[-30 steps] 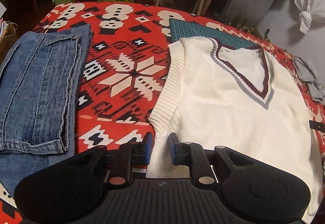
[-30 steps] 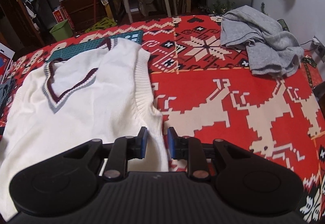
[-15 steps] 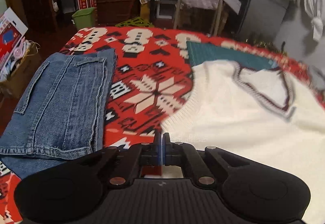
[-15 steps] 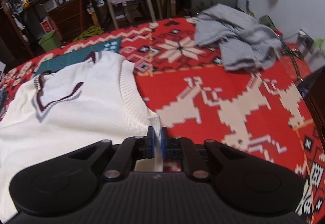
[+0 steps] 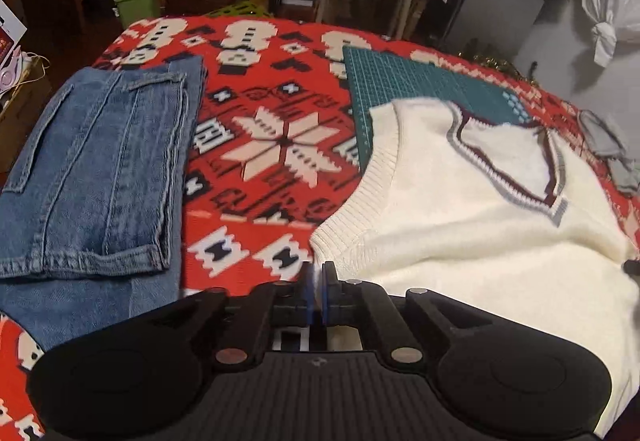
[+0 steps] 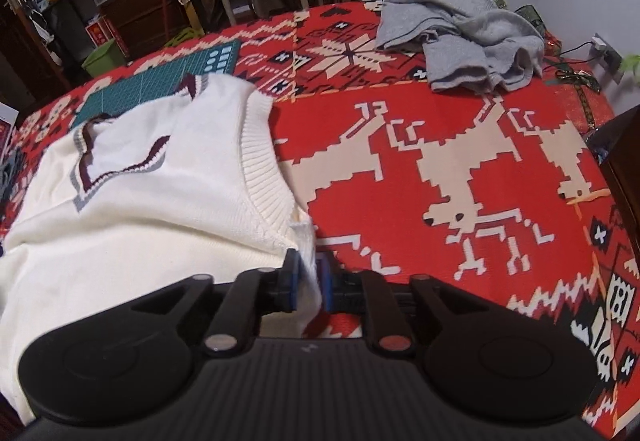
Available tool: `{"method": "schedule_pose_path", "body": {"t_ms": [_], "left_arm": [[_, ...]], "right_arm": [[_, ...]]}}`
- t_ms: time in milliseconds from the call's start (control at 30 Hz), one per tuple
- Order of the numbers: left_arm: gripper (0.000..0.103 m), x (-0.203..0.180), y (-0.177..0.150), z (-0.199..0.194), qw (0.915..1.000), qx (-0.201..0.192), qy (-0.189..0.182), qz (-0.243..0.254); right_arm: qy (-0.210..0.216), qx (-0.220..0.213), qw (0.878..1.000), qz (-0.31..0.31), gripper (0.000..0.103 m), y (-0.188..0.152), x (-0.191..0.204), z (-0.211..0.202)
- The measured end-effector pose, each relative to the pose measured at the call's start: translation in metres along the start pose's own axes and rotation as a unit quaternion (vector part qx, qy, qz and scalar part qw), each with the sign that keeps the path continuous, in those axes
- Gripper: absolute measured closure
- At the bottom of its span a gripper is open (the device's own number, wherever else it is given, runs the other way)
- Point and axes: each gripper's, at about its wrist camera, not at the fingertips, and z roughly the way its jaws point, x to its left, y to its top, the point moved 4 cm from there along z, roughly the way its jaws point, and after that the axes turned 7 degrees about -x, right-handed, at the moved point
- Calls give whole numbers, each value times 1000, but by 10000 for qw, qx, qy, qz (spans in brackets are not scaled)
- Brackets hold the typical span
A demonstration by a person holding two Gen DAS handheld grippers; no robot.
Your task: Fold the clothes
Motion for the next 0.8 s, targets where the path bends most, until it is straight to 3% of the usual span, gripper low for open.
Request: {"method": "schedule_pose_path", "body": {"t_ms": [67,200,267,333,433,467,500,533,600,800], "left_arm": [[95,3,13,-3,9998,-112,-113,-128],[70,9,42,-3,9985,-314,-315,-314],[70,5,59,3,9986,-330,-360,-202],[67,-3,76,10,9983,-399,-430,-6],[60,-16,95,21,9969,-504,-575,197],[58,-21,101,25,9963,-536,-625,256],[48,-25,106,28,9958,-565,-656,312],[40,-30,109,31,9953,-606,-654,370],[37,-43,112,35,9943,-696,-617,513],[23,-88,94,49,9905,-512,-844,954]], "right_arm": [[47,-81,10000,-11,82,9,-2,-6],[261,-251,9993,-76,69,33,-2,-15],[421,-263,9986,-186,68,46,1,-14],[473,-244,9979,-379,61,59,7,-10],[484,-266,9955,-769,41,76,19,-3],[513,-296,9942,-896,29,80,24,-1],[564,-342,9927,-1008,17,83,31,1],[620,-391,9910,-1117,13,87,38,3],[731,-489,9872,-1333,4,93,52,6],[900,-262,9788,-1820,0,83,102,37]]}}
